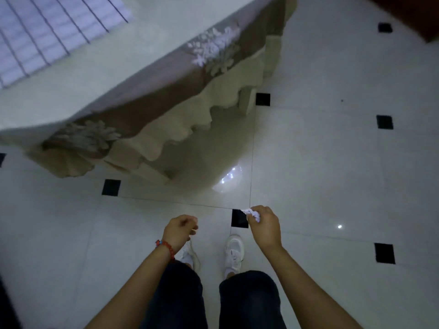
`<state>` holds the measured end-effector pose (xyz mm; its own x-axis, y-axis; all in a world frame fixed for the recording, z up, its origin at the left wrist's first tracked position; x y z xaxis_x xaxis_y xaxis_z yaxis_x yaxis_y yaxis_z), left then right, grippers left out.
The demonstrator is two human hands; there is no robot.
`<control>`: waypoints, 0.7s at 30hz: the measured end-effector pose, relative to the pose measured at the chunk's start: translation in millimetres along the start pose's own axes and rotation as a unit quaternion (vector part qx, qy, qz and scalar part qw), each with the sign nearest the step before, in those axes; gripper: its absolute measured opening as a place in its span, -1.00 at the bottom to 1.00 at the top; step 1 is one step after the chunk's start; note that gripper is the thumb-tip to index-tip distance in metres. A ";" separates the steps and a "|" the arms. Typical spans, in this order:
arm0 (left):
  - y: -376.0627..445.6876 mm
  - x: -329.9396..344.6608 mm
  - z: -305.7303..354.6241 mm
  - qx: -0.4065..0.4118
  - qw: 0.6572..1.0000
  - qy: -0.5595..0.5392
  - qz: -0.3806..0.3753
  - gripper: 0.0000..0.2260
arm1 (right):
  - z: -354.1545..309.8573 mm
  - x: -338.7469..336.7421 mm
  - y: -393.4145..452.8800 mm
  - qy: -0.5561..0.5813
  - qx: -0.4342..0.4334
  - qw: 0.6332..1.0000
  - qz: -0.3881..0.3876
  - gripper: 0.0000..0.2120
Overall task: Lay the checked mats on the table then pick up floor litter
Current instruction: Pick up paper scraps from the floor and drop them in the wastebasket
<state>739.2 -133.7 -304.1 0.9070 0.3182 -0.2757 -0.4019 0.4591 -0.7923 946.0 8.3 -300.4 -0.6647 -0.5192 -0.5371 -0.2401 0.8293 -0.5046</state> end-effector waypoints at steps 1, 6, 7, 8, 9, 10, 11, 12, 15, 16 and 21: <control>-13.9 -9.9 -2.6 0.002 1.000 -0.013 0.010 -0.90 | -13.0 -0.8 -10.7 0.003 -0.006 1.000 0.001 -0.85; -76.8 -73.6 -35.7 0.005 0.996 -0.072 0.058 -0.86 | -84.1 26.6 -67.6 -0.005 -0.064 0.998 -0.019 -0.84; -87.5 -89.5 -46.4 0.004 0.994 -0.082 0.068 -0.86 | -96.9 37.6 -78.8 -0.009 -0.075 0.997 -0.028 -0.83; -96.9 -106.8 -59.1 0.002 0.993 -0.091 0.080 -0.87 | -109.3 50.9 -90.0 -0.014 -0.085 0.995 -0.043 -0.84; -105.5 -125.2 -73.0 -0.001 0.991 -0.100 0.093 -0.88 | -121.2 65.9 -101.4 -0.022 -0.093 0.994 -0.061 -0.86; -113.5 -144.4 -87.8 -0.005 0.988 -0.109 0.107 -0.89 | -132.3 81.9 -112.2 -0.032 -0.103 0.991 -0.078 -0.87; -121.1 -163.9 -103.9 -0.009 0.985 -0.121 0.121 -0.90 | -142.9 98.2 -123.0 -0.042 -0.115 0.988 -0.092 -0.87; -128.5 -183.2 -121.2 -0.014 0.982 -0.136 0.133 -0.90 | -152.2 115.0 -134.0 -0.056 -0.126 0.985 -0.104 -0.87; -150.2 -242.6 -182.9 -0.034 0.968 -0.183 0.168 -0.90 | -174.4 168.4 -167.0 -0.099 -0.143 0.976 -0.133 -0.84; -159.2 -262.8 -205.4 -0.043 0.962 -0.201 0.181 -0.90 | -181.0 187.2 -178.8 -0.109 -0.147 0.973 -0.139 -0.84; -201.3 -358.2 -310.1 -0.081 0.928 -0.272 0.242 -0.90 | -213.6 282.4 -231.0 -0.157 -0.153 0.958 -0.184 -0.85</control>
<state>534.2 -597.4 -214.7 0.4100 0.8466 -0.3392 -0.6817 0.0374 -0.7307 662.6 -285.8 -191.2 -0.2618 -0.7846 -0.5620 -0.6454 0.5753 -0.5025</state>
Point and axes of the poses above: each hand's wrist, its own y-axis towards the middle knuckle, its own x-axis out of the palm, z = x × y, the point moved 10 cm from there along y, towards the middle knuckle, and after that the axes turned 2 degrees about y, right-handed, at the moved point
